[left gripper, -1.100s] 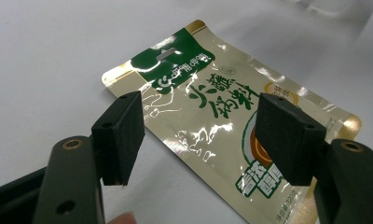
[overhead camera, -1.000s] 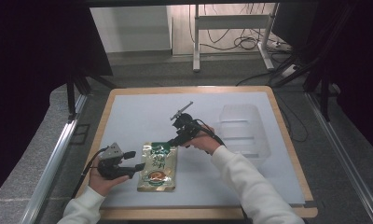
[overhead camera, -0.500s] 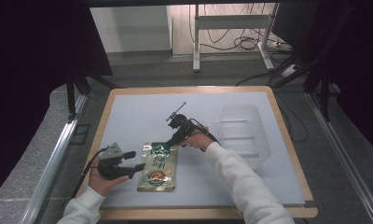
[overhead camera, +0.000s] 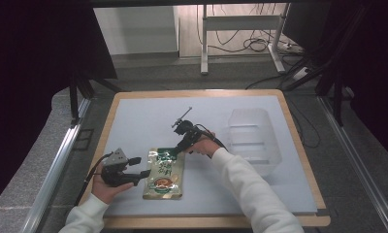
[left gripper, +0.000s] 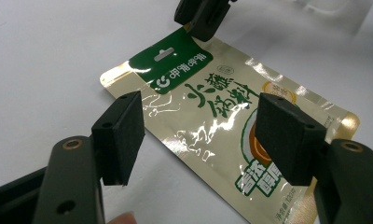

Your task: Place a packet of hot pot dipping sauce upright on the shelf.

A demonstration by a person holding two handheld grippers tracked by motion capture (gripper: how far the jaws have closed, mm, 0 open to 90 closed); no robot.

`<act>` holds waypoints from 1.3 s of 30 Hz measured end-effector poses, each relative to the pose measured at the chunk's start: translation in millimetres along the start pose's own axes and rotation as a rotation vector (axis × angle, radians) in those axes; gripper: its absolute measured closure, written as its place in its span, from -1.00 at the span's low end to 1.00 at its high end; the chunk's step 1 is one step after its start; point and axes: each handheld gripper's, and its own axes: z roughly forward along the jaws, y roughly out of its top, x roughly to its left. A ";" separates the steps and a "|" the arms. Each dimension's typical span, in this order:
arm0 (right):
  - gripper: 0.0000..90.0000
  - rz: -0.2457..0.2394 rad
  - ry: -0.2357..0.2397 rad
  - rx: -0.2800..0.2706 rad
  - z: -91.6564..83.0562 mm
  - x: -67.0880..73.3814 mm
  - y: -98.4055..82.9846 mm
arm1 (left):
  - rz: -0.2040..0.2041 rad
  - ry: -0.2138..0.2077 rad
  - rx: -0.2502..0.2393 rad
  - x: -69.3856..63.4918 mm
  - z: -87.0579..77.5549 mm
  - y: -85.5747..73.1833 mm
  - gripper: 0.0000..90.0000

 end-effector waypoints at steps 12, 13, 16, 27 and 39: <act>0.50 -0.075 0.028 -0.012 -10.0 11.9 -2.0 | 0.004 -0.002 -0.001 -0.6 0.2 0.8 -0.27; 0.50 -0.076 0.024 -0.007 -9.3 12.0 -2.1 | 0.004 -0.002 -0.002 -0.6 0.1 0.9 -0.27; 0.50 -0.073 0.014 0.008 -4.5 10.5 -2.3 | 0.004 -0.003 -0.005 -0.4 -0.3 1.0 -0.27; 0.51 -0.058 -0.009 0.054 8.6 4.1 -5.2 | 0.008 -0.004 -0.007 -0.1 -1.8 0.9 -0.28; 0.82 -0.085 -0.002 0.051 8.4 3.0 -6.4 | 0.007 -0.007 -0.007 0.2 -1.7 1.2 -0.28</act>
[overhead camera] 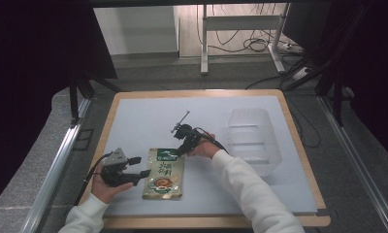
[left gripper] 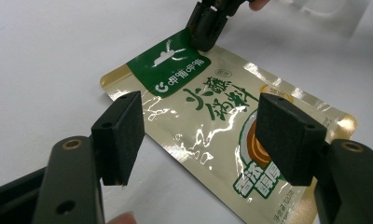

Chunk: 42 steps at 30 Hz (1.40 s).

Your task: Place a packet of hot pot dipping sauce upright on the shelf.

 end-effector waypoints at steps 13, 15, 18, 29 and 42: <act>0.98 -0.030 0.033 -0.024 -8.7 2.2 0.5 | -0.002 0.001 0.004 0.9 0.4 -0.3 -0.28; 0.98 -0.029 0.033 -0.028 -10.2 3.3 0.7 | -0.001 0.002 0.008 1.8 0.6 -0.7 -0.28; 0.98 -0.044 0.035 -0.036 -13.1 4.5 0.8 | -0.005 0.003 0.010 3.3 0.7 -1.4 -0.28; 0.98 -0.090 0.030 -0.070 -28.2 15.0 1.3 | -0.017 0.009 0.032 8.8 5.4 -2.7 -0.28; 0.98 -0.143 0.034 -0.110 -43.1 25.1 1.0 | -0.033 0.017 0.051 16.3 17.6 -2.4 -0.28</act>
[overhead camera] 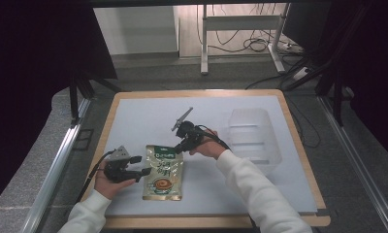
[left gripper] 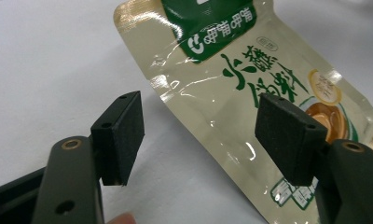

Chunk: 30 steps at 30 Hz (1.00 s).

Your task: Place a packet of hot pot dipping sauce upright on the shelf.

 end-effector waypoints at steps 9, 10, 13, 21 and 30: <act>0.98 -0.038 0.014 -0.025 -3.6 3.8 1.1 | -0.033 -0.048 -0.023 16.7 19.0 14.7 -0.28; 0.98 -0.041 0.017 -0.027 -3.6 4.0 1.2 | -0.042 -0.058 -0.029 17.4 20.3 15.6 -0.27; 0.98 -0.050 0.019 -0.029 -3.3 4.8 1.8 | -0.039 -0.096 -0.034 19.5 23.8 18.7 -0.22; 0.98 -0.062 0.020 -0.027 -5.8 6.7 -0.1 | -0.023 -0.126 -0.050 23.8 22.7 22.1 0.40; 0.98 -0.061 0.024 -0.047 -10.3 8.4 -4.6 | 0.030 -0.157 -0.064 19.0 10.0 23.3 1.00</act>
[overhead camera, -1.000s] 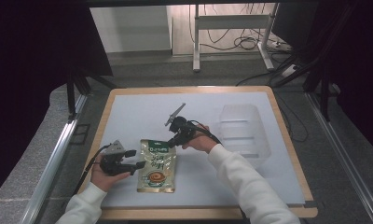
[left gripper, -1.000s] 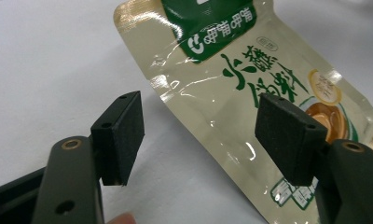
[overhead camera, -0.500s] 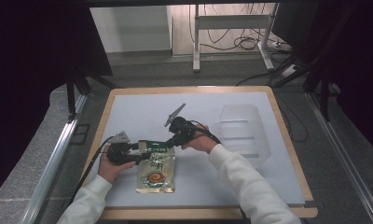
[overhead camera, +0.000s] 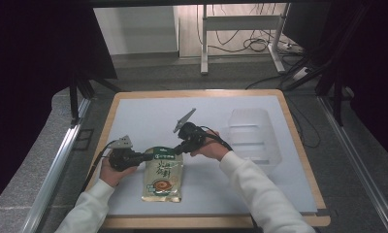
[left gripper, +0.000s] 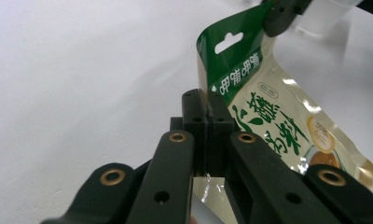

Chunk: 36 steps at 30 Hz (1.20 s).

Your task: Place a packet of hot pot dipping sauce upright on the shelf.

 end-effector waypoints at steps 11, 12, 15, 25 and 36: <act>0.26 0.029 0.043 -0.021 1.5 -0.6 -6.2 | 0.041 -0.047 -0.044 -13.5 -11.7 3.0 1.00; 0.23 0.034 0.046 -0.012 4.2 -0.2 -6.1 | 0.045 -0.050 -0.049 -14.5 -12.7 3.2 1.00; 0.18 0.041 0.046 0.009 14.4 -0.1 -6.0 | 0.053 -0.055 -0.055 -16.5 -15.3 3.9 1.00; 0.57 0.029 0.088 0.075 42.6 -3.4 -5.6 | 0.058 -0.064 -0.042 -17.6 -12.8 3.6 1.00; 0.97 -0.053 0.138 0.096 29.0 4.8 -0.9 | 0.037 -0.062 -0.078 -15.7 -14.3 0.5 0.96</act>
